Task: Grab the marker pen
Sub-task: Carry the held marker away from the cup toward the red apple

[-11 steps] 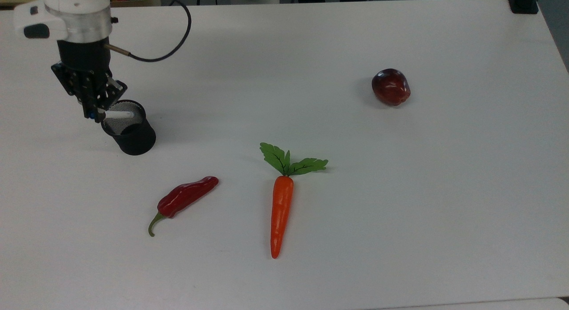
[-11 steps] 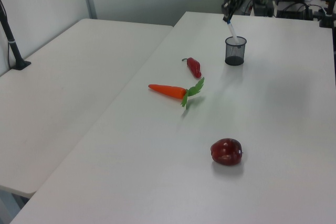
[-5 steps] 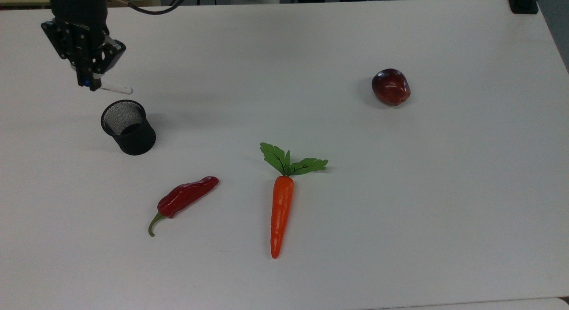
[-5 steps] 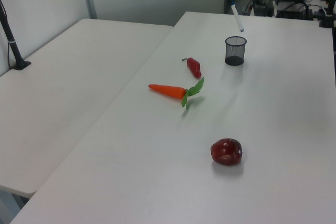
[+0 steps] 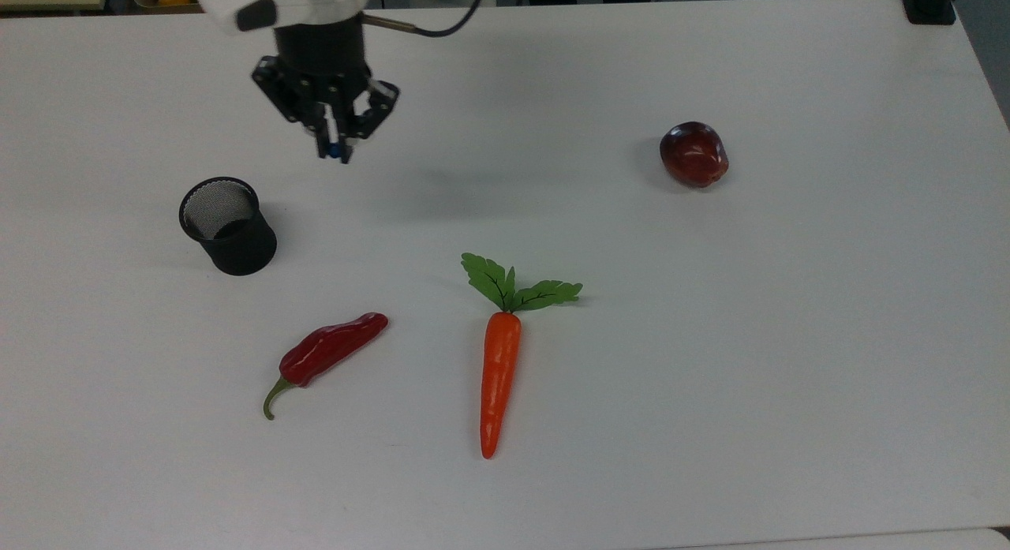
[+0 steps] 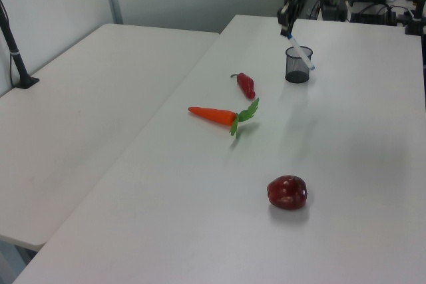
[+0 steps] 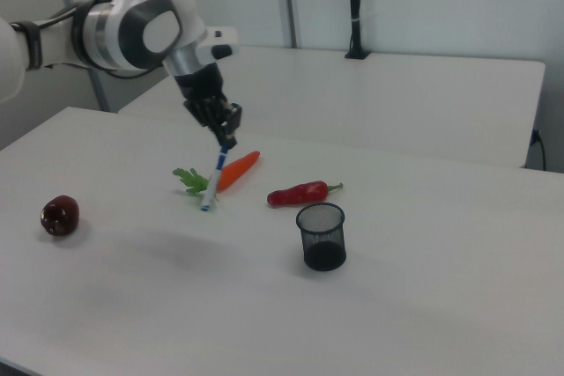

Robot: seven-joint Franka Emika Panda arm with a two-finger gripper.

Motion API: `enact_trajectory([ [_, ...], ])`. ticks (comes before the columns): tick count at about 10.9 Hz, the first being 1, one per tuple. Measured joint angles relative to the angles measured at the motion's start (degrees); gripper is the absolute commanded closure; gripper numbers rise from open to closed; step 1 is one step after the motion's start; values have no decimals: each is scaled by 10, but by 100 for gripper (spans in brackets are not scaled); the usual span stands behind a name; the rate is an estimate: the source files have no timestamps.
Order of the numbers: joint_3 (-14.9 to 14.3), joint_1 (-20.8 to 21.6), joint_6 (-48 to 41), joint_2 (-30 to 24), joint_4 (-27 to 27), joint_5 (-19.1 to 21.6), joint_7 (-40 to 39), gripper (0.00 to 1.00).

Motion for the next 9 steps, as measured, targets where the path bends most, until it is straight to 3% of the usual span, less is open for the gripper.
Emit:
enact_trajectory([
  [4, 3, 98, -66, 4, -17, 19, 4, 91],
  [9, 3, 152, -66, 69, -40, 46, 5, 91],
])
